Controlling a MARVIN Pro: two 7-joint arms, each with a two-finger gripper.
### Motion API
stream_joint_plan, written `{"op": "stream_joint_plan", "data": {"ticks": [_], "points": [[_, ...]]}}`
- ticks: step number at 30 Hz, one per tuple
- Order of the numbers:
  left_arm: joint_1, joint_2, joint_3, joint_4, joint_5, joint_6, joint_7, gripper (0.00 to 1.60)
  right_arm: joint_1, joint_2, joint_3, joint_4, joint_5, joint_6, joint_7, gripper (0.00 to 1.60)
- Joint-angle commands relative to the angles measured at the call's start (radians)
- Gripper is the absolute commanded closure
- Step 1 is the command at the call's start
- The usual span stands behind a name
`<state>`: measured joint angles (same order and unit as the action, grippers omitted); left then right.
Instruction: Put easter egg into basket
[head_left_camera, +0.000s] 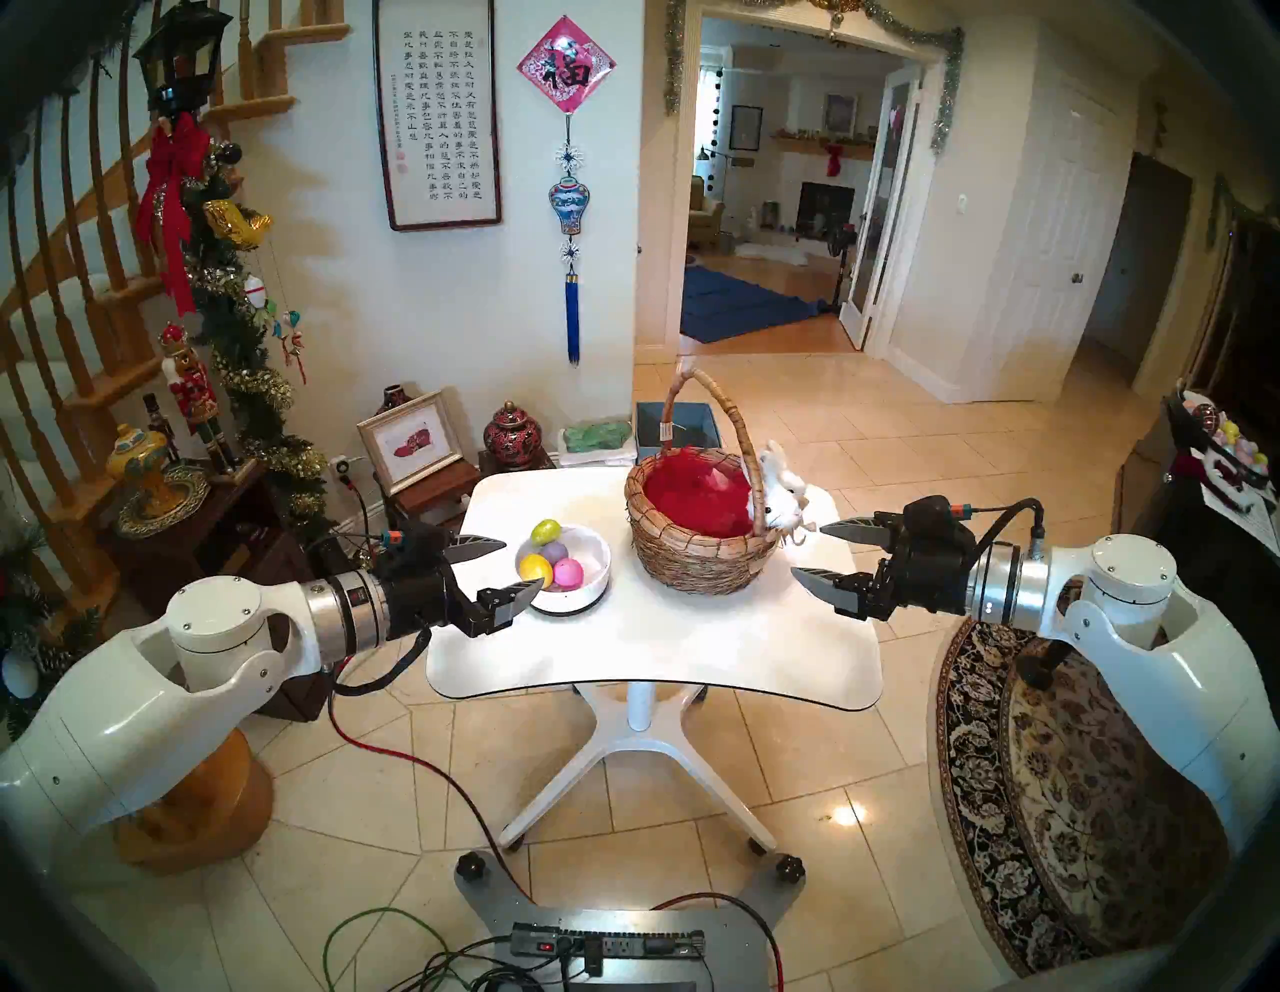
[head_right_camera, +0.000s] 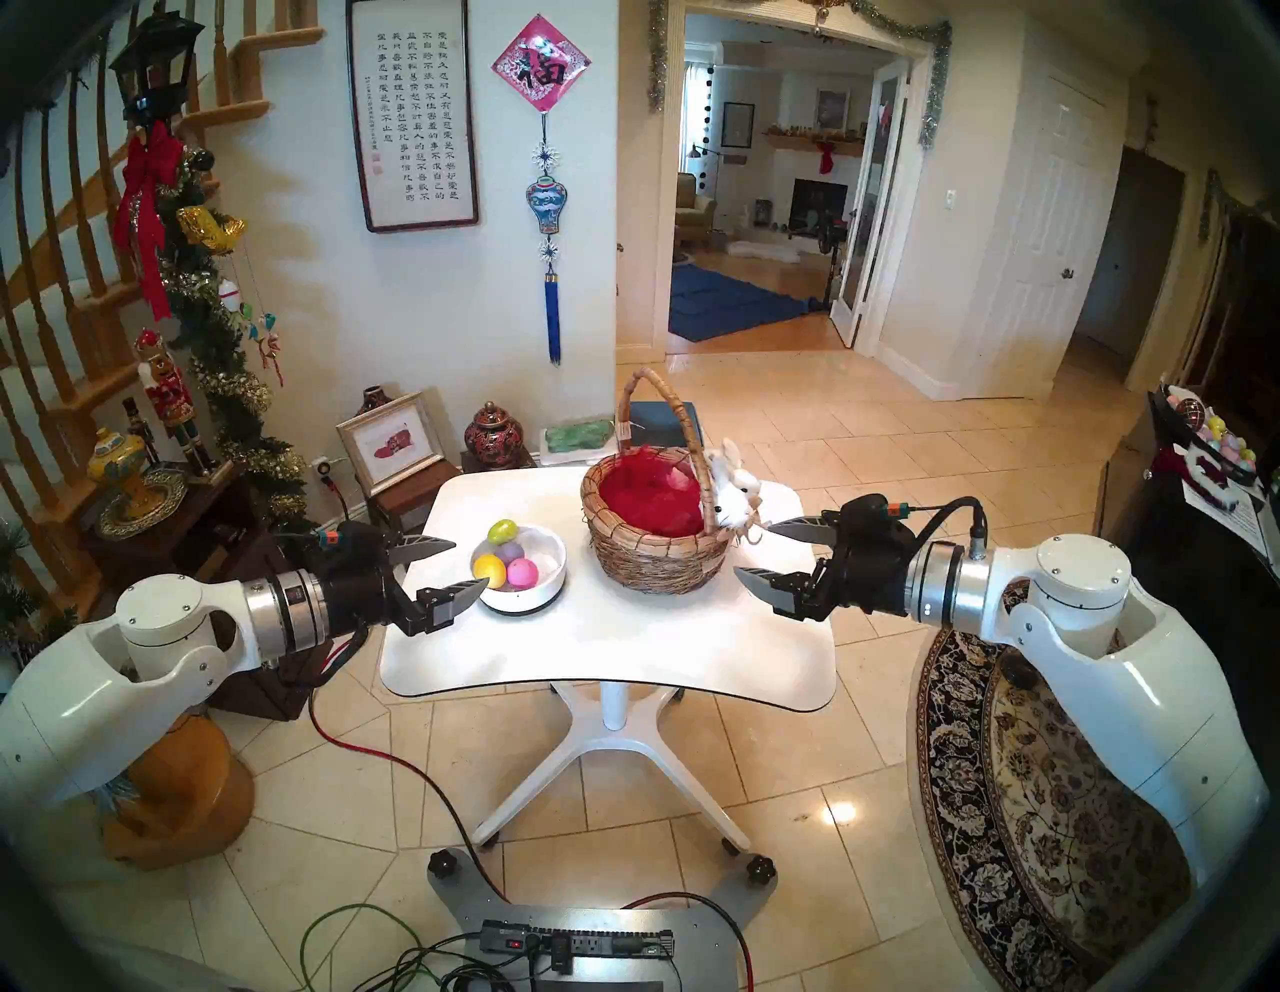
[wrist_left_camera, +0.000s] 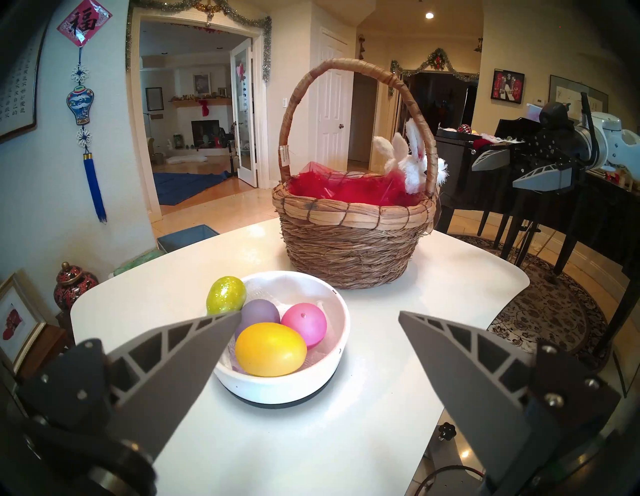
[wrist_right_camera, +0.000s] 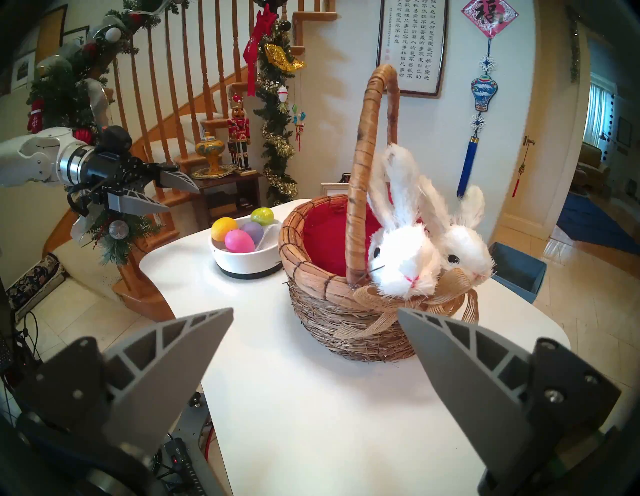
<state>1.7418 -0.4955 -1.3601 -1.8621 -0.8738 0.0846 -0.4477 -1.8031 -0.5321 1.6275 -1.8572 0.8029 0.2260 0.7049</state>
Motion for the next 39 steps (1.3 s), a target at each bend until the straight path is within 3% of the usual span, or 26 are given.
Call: {"op": "stream_joint_plan", "data": {"ticks": [1,9,23,31,39], "points": [[-0.054,-0.006,0.017,0.0,0.028,0.028,0.01,0.0,0.001,0.002,0.008,-0.001,0.001,-0.001,-0.001,0.0],[-0.119,-0.011,0.041,-0.013,0.05,0.121,0.034,0.0,0.002,0.002,0.007,-0.001,0.001,-0.001,-0.001,0.0],[-0.218,-0.054,0.065,0.01,0.006,0.296,0.03,0.0,0.002,0.002,0.007,-0.001,0.001,-0.001,-0.001,0.0],[-0.255,-0.074,0.079,0.037,0.011,0.341,0.015,0.0,0.001,0.002,0.007,-0.001,0.001,-0.001,-0.001,0.0],[-0.264,-0.084,0.089,0.048,0.031,0.342,0.013,0.0,0.001,0.002,0.007,-0.001,0.001,-0.001,-0.001,0.0]]}}
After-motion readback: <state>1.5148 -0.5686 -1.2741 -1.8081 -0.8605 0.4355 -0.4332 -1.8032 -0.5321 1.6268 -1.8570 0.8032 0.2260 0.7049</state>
